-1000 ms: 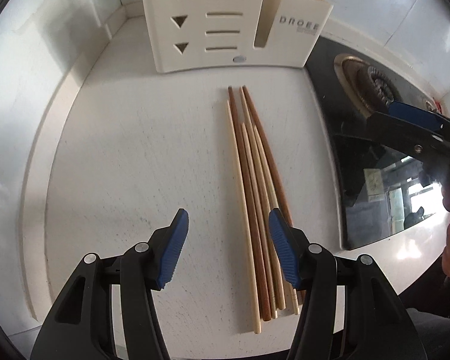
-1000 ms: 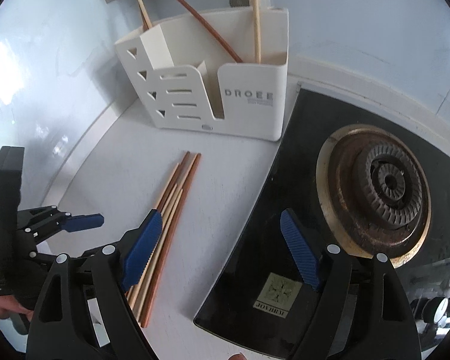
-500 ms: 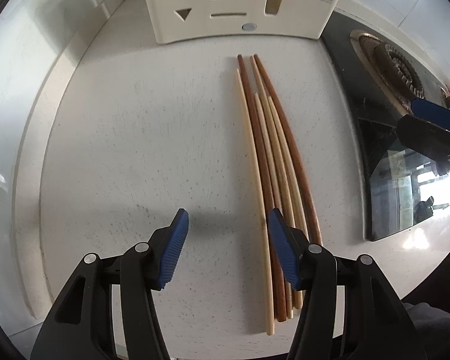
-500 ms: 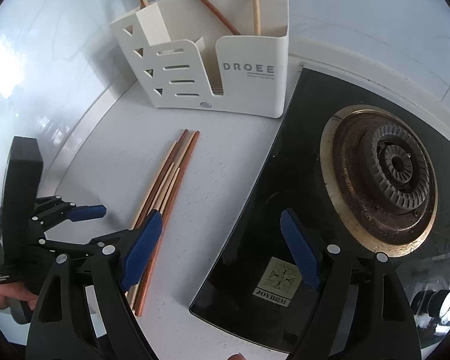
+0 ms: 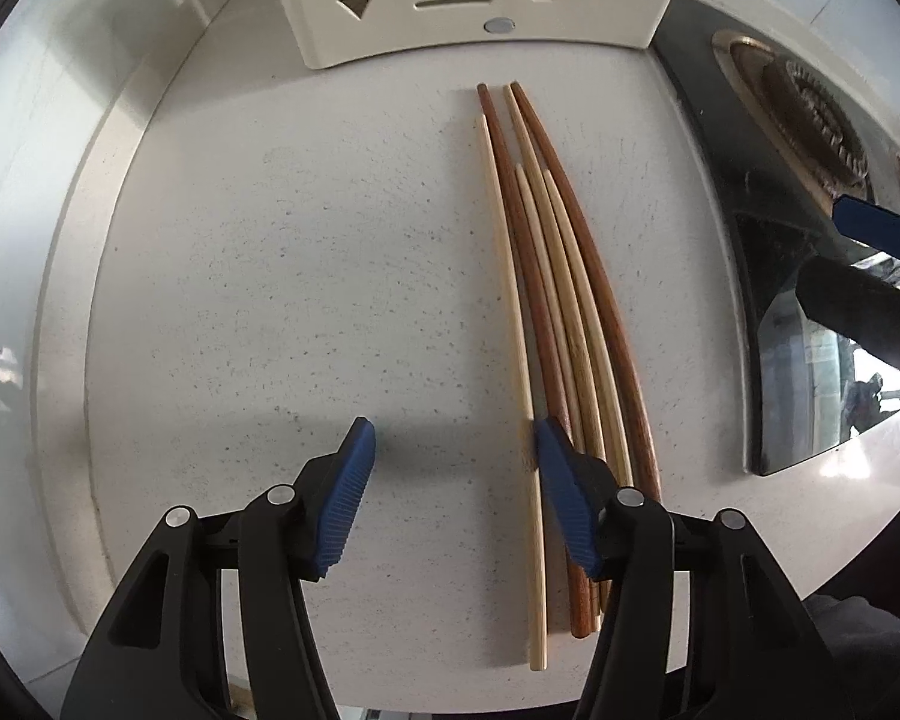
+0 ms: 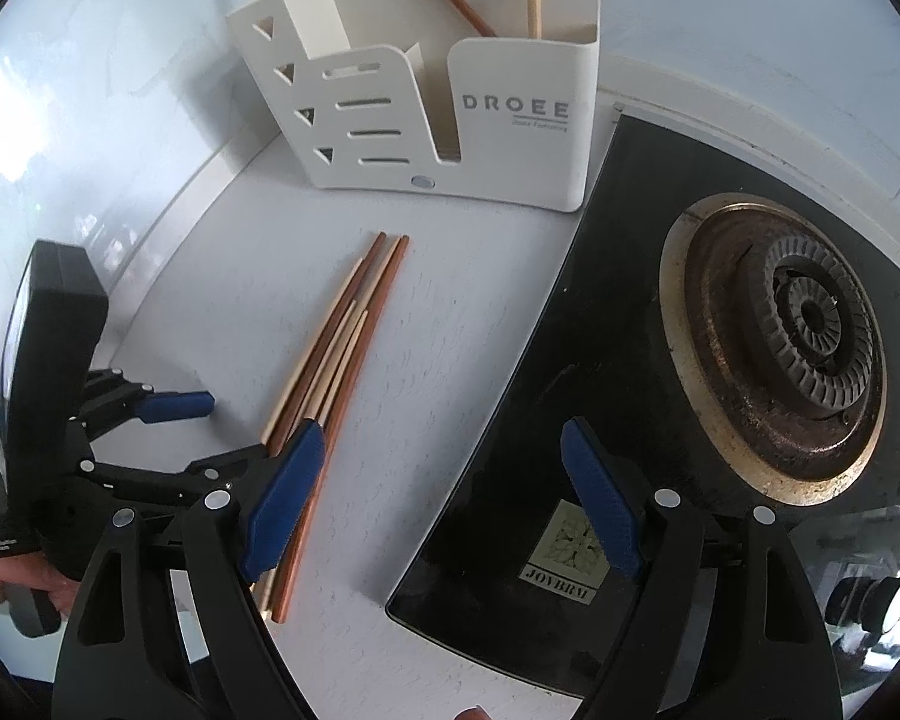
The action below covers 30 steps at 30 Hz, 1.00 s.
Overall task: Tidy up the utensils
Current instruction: 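Grasp a light wooden chopstick from the row with the left tool, then grasp a dark reddish chopstick with the right tool while the left tool holds its own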
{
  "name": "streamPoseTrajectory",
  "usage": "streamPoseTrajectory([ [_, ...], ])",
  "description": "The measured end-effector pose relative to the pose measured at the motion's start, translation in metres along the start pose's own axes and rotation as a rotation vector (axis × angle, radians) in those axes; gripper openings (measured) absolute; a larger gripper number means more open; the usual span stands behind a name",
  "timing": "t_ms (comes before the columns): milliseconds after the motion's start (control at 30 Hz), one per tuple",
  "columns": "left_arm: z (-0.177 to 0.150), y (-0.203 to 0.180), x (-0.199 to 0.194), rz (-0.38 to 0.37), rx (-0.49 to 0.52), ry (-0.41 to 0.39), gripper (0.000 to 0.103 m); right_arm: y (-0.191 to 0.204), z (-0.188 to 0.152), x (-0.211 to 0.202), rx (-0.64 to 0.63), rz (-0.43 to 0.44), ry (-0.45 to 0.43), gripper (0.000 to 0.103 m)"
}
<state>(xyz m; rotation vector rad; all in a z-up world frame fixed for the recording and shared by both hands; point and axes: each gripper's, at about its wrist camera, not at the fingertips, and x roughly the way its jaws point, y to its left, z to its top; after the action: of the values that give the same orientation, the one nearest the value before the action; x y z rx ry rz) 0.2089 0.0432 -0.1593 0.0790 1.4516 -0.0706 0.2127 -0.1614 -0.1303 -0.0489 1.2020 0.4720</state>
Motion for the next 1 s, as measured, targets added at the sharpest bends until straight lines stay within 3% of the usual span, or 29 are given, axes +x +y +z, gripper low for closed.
streamPoseTrajectory([
  [267, 0.013, 0.003, 0.0, 0.007, 0.009, 0.083, 0.034, 0.011, 0.001, 0.013, -0.033, 0.008, 0.091, 0.081],
  [333, 0.013, 0.003, -0.003, 0.015, 0.003, 0.084, 0.023, 0.013, 0.0, 0.015, -0.034, 0.012, 0.113, 0.081],
  [367, 0.013, 0.005, -0.004, 0.021, -0.004, 0.082, 0.009, 0.014, 0.0, 0.017, -0.036, 0.012, 0.126, 0.081],
  [400, 0.013, 0.008, -0.004, 0.025, -0.012, 0.079, 0.006, 0.016, 0.0, 0.02, -0.039, 0.012, 0.143, 0.081],
  [633, 0.011, 0.021, -0.009, -0.029, -0.056, 0.055, 0.006, 0.032, -0.003, 0.034, -0.064, 0.008, 0.226, 0.081],
  [967, 0.008, 0.058, -0.024, -0.032, -0.099, -0.007, 0.006, 0.048, 0.0, 0.048, -0.07, -0.026, 0.286, 0.081],
  [1000, 0.006, 0.049, -0.023, -0.035, -0.104, -0.011, 0.006, 0.049, 0.0, 0.05, -0.07, -0.034, 0.293, 0.081],
])
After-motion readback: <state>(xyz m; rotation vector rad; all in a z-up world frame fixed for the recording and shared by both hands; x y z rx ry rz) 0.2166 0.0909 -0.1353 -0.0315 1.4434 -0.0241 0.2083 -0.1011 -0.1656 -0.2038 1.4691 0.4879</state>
